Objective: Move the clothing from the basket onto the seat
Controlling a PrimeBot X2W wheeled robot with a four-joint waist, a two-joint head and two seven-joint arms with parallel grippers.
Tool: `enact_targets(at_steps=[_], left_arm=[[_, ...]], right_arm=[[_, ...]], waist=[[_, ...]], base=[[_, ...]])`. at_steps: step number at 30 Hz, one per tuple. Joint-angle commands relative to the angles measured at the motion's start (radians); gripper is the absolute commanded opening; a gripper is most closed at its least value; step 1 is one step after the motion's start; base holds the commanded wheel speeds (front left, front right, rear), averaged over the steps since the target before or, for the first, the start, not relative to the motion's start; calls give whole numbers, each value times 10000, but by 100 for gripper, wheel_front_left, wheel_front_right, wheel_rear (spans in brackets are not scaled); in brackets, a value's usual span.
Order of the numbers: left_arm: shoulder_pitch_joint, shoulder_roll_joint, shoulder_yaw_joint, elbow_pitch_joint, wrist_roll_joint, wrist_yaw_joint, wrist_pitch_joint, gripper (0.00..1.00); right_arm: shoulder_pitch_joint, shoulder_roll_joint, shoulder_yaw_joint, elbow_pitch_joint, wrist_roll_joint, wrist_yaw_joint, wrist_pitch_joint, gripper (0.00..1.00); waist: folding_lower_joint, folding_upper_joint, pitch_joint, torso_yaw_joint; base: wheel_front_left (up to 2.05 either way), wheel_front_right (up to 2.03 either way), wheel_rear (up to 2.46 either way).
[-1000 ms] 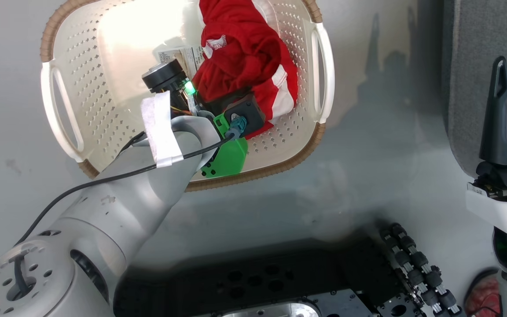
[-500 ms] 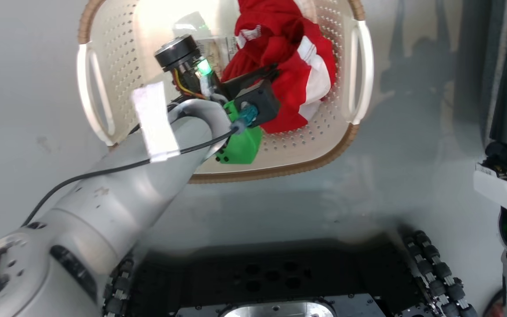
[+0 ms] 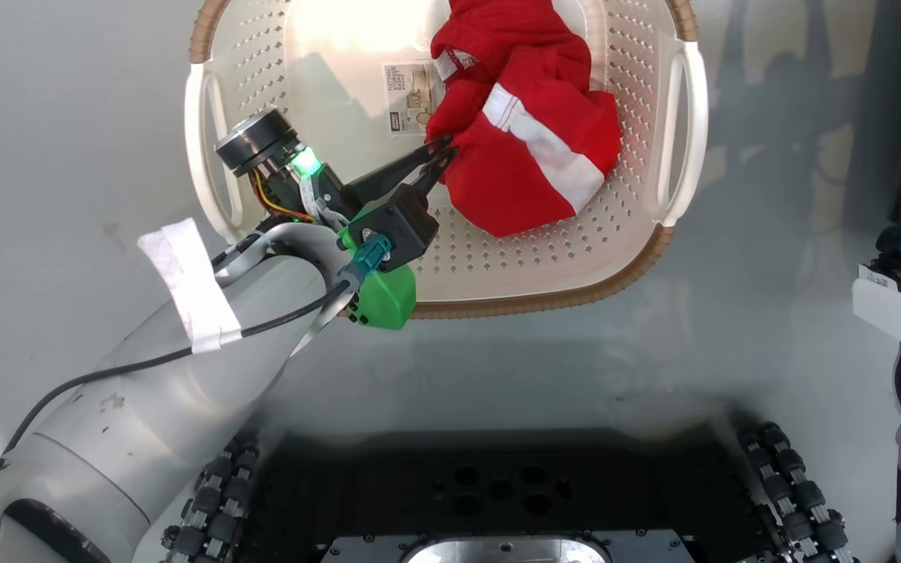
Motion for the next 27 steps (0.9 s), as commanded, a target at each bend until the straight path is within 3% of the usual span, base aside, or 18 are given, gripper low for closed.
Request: enact_targets(at_steps=[1,7,13,18,22,27], left_arm=[[68,43,115,-63,37,2,-2,100],[-339,-151,137,194,335,-295,-4,100],[-1065,-449,-106,1536,553,-531,-3,100],[-1515,-755,-230,2788,128,-674,-3,100],[-1382,-1111,-1152,3437,-1061,-698,139,100],[-1513,-922,-1881,2800,-2752,-695,1009,100]], right_arm=[[-152,7,-1,2,46,-10,-1,100],[-174,81,225,93,54,-10,-1,100],[-186,178,383,231,119,-10,-1,100],[9,229,523,277,153,-10,-1,100],[98,239,636,351,170,-10,-1,100],[189,248,681,371,168,-10,-1,100]], waist=[[0,0,7,-46],[0,0,12,-341],[0,0,-6,-754],[0,0,-29,-1029],[0,0,-73,-1269],[0,0,-58,-1428]], base=[[0,0,0],[0,0,0],[0,0,0],[0,0,0],[0,0,0],[0,0,0]])
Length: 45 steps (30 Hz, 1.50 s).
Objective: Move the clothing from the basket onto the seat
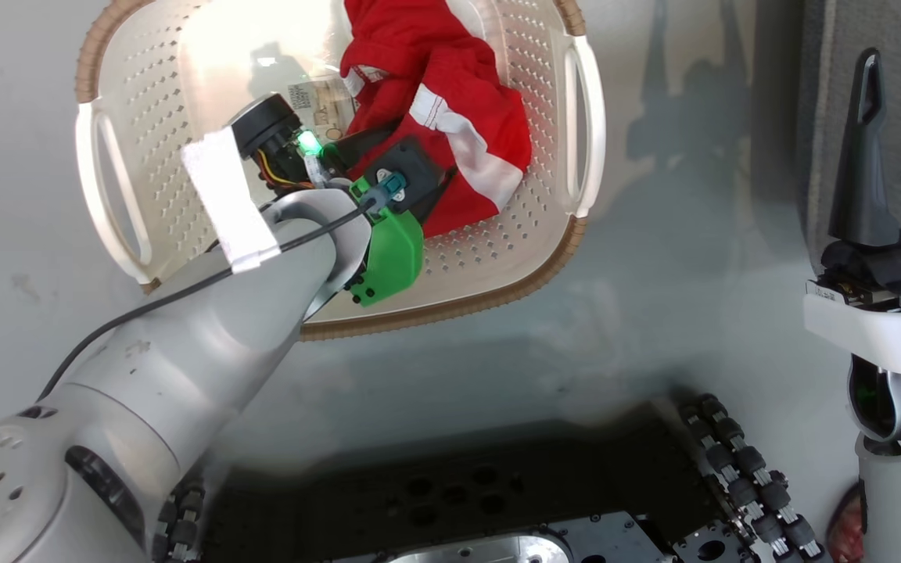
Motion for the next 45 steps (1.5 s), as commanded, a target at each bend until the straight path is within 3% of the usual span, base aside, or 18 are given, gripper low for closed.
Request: enact_targets(at_steps=[1,6,7,8,9,13,20,24,32,39,45], left_arm=[[-149,151,-20,-180,-117,-20,179,100],[223,142,-34,-614,545,-22,832,100],[253,136,-35,-536,676,-22,959,43],[226,115,-34,-426,690,-22,970,3],[197,70,-29,-262,608,-23,974,0],[65,-54,-35,340,589,-22,726,0],[-278,-249,-35,1607,740,-22,-754,0],[82,-407,55,1981,700,25,-1000,0],[2036,23,1094,410,867,972,-1000,0],[4217,392,2329,-871,962,1902,-994,0],[5809,643,3352,-1925,1068,2265,-996,0]], right_arm=[[116,0,-1,29,21,-10,-1,100],[124,-14,86,42,47,-10,-1,100],[129,-21,100,42,40,-10,-1,100],[136,-26,105,33,29,-11,-1,100],[130,-26,118,19,19,-11,-1,100],[58,-14,104,40,11,-11,-1,100],[-368,40,-266,-21,-8,-11,-1,100],[-525,74,-287,250,1,-11,-1,100],[62,113,161,1465,340,-11,-1,100],[1234,116,1403,2925,1242,-11,-2,100],[2370,118,2074,3736,1739,-11,-1,100]], waist=[[1,0,26,-63],[1,0,48,-203],[1,0,48,-221],[1,0,49,-229],[1,0,49,-240],[1,0,32,-263],[1,0,-295,33],[1,0,-985,244],[1,0,-3676,379],[1,0,-6537,270],[1,0,-8753,201]], base=[[0,0,0],[0,0,0],[0,0,0],[0,0,0],[0,0,0],[0,0,0],[0,0,0],[0,0,0],[0,0,0],[0,0,0],[0,0,0]])
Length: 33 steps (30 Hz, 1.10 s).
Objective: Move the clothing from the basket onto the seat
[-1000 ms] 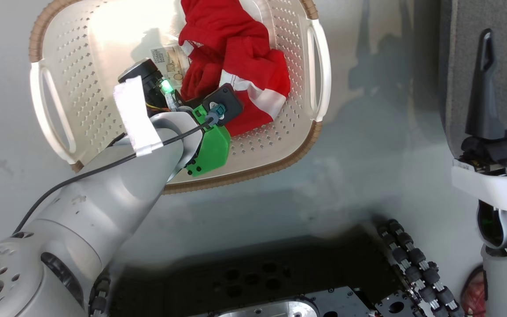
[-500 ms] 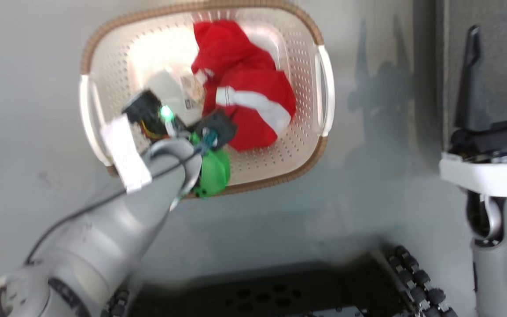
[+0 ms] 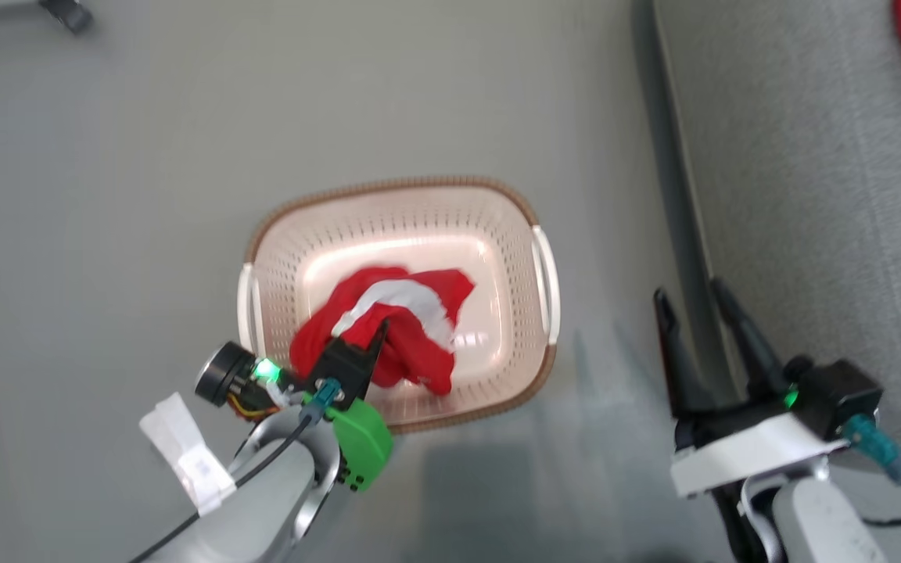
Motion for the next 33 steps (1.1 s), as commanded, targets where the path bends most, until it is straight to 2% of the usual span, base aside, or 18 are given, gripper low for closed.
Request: enact_targets(at_steps=[1,8,20,26,33], left_arm=[[474,103,106,-189,156,90,-7,0],[1708,451,978,-1483,416,465,-7,0],[1785,860,1714,-3713,906,640,-8,0],[1380,882,1605,-4573,1039,514,66,0],[1210,518,1494,-5641,528,147,445,0]], right_arm=[[424,-30,162,155,22,-11,-1,100],[1471,-32,792,581,-74,-11,-2,100],[1932,-29,1146,628,-431,-11,0,100],[1743,-29,1360,497,-389,-11,0,100],[1131,-32,2237,262,-641,-11,-2,100]], waist=[[1,0,-3382,-119],[1,0,-5103,-215],[1,0,-5756,-55],[1,0,-5821,50],[1,0,-5824,105]], base=[[0,0,0],[0,0,0],[0,0,0],[0,0,0],[0,0,0]])
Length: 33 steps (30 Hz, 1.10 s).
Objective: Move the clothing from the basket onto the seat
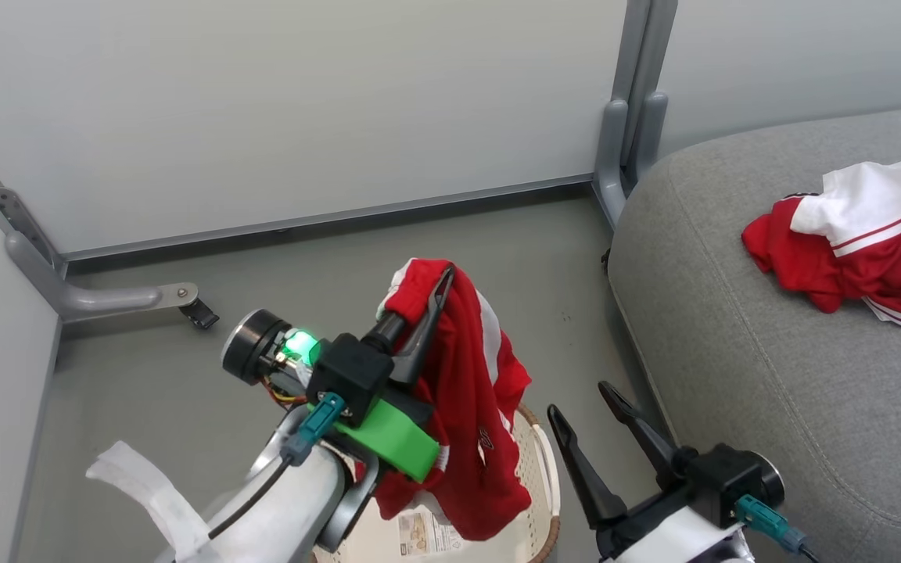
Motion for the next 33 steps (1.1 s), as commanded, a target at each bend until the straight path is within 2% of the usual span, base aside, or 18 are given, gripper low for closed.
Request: enact_targets(at_steps=[1,9,17,24,25,26,27,33], left_arm=[[-219,-43,-56,-164,-17,-70,71,0],[-464,-502,-652,-872,44,-338,506,0],[-628,-888,-1169,-1461,34,-589,764,0],[-685,-891,-1330,-1820,-13,-603,972,0],[-690,-869,-1339,-1845,-19,-609,1003,0],[-680,-847,-1348,-1851,-35,-618,1019,0],[-652,-817,-1353,-1846,-49,-627,1046,0],[-370,-745,-1317,-1658,-237,-505,1058,0]], right_arm=[[-206,-38,126,-106,17,-11,-2,100],[-1075,-38,1201,-187,307,-11,0,100],[-1260,-36,891,826,-170,-11,0,100],[-1187,-34,760,1581,-86,-11,0,100],[-1221,-33,794,1640,-86,-11,-2,97],[-1254,-33,841,1666,-82,-11,0,41],[-1273,-33,934,1721,-12,-11,0,0],[-1298,-34,1012,1726,354,-11,0,0]], waist=[[1,0,2,19],[1,0,60,118],[1,0,94,268],[1,0,118,338],[1,0,121,342],[1,0,125,343],[1,0,127,346],[1,0,163,369]], base=[[0,0,0],[0,0,0],[0,0,0],[0,0,0],[0,0,0],[0,0,0],[0,0,0],[0,0,0]])
